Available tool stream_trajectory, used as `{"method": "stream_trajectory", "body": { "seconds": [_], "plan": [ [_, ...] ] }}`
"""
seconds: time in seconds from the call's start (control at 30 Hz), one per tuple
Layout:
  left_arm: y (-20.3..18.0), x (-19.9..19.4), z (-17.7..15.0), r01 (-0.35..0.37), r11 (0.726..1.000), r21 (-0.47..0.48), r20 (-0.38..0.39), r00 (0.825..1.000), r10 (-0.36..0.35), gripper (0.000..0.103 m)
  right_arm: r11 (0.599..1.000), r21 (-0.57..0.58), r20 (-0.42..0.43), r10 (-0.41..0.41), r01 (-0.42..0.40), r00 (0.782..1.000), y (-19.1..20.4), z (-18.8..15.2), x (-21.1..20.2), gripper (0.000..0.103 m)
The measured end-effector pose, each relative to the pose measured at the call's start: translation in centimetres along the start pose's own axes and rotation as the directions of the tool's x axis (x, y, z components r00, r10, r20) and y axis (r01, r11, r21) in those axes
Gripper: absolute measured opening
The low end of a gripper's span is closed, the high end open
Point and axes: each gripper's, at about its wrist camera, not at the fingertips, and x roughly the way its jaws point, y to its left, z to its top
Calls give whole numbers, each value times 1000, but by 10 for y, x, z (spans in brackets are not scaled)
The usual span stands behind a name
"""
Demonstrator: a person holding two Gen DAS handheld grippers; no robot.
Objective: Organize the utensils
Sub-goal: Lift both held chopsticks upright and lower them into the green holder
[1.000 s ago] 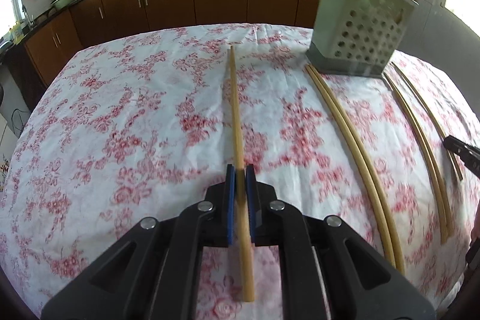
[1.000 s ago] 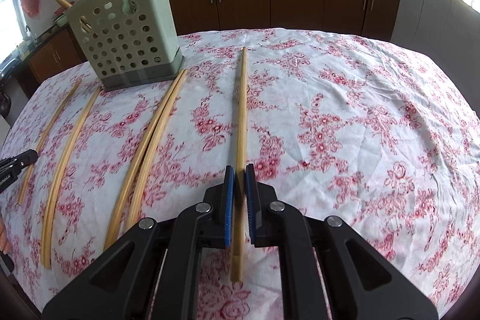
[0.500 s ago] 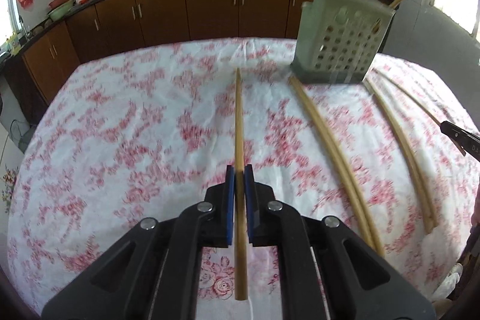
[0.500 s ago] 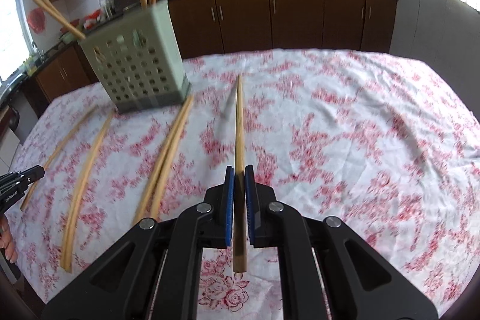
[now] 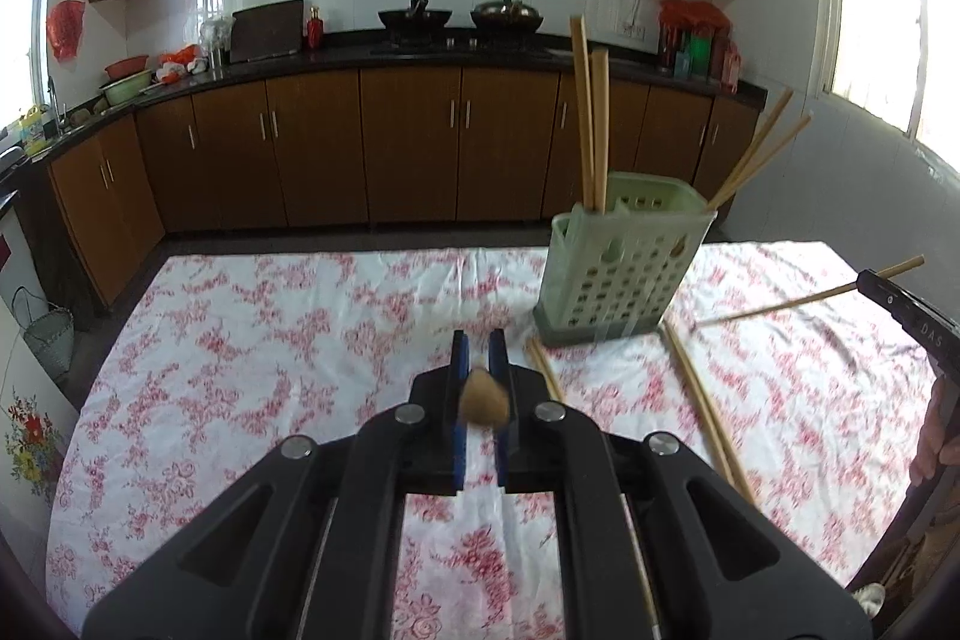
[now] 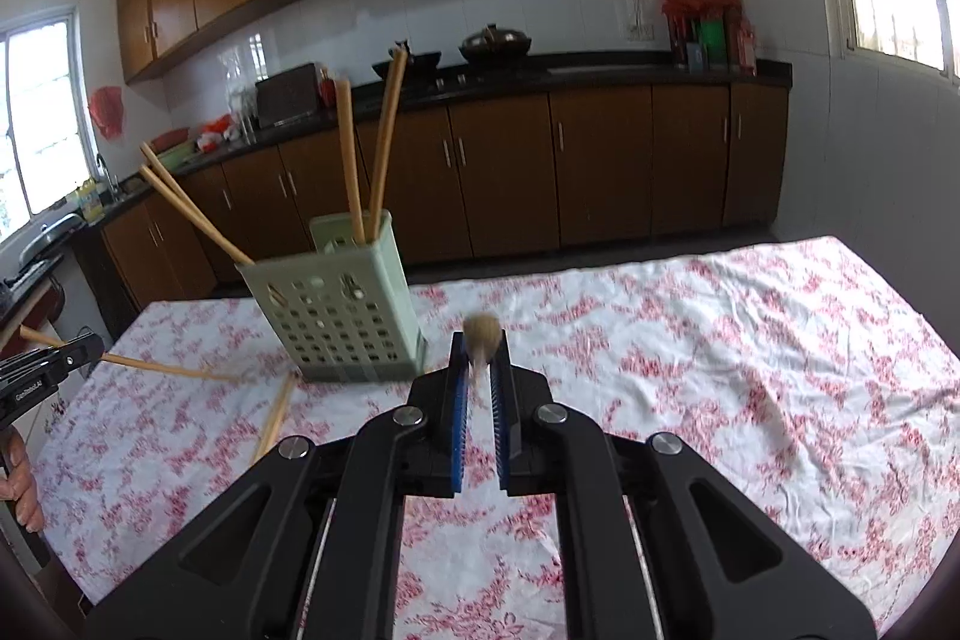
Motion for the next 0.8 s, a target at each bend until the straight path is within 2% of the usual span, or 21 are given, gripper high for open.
{"method": "stream_trajectory", "body": {
  "seconds": [0.23,0.4,0.5,0.67,0.77,0.8],
  "plan": [
    [-16,-23,32,59,998,38,73,995,-61,8,999,-5,76,54,-54,996,11,31,-14,8],
    [-33,-43,59,113,991,67,139,983,-121,8,993,-20,181,118,-116,976,27,62,-31,8],
    [-46,-49,81,108,992,73,209,971,-121,8,990,-15,260,141,-142,955,37,80,-38,8],
    [-58,-47,123,116,993,16,318,941,-115,8,984,10,404,156,-175,901,51,105,-37,8],
    [-68,-42,143,101,995,-11,397,914,-89,8,989,2,471,132,-150,872,59,113,-28,8],
    [-70,-37,146,99,995,-9,406,910,-86,8,990,-2,487,121,-138,865,62,114,-21,8]
  ]
}}
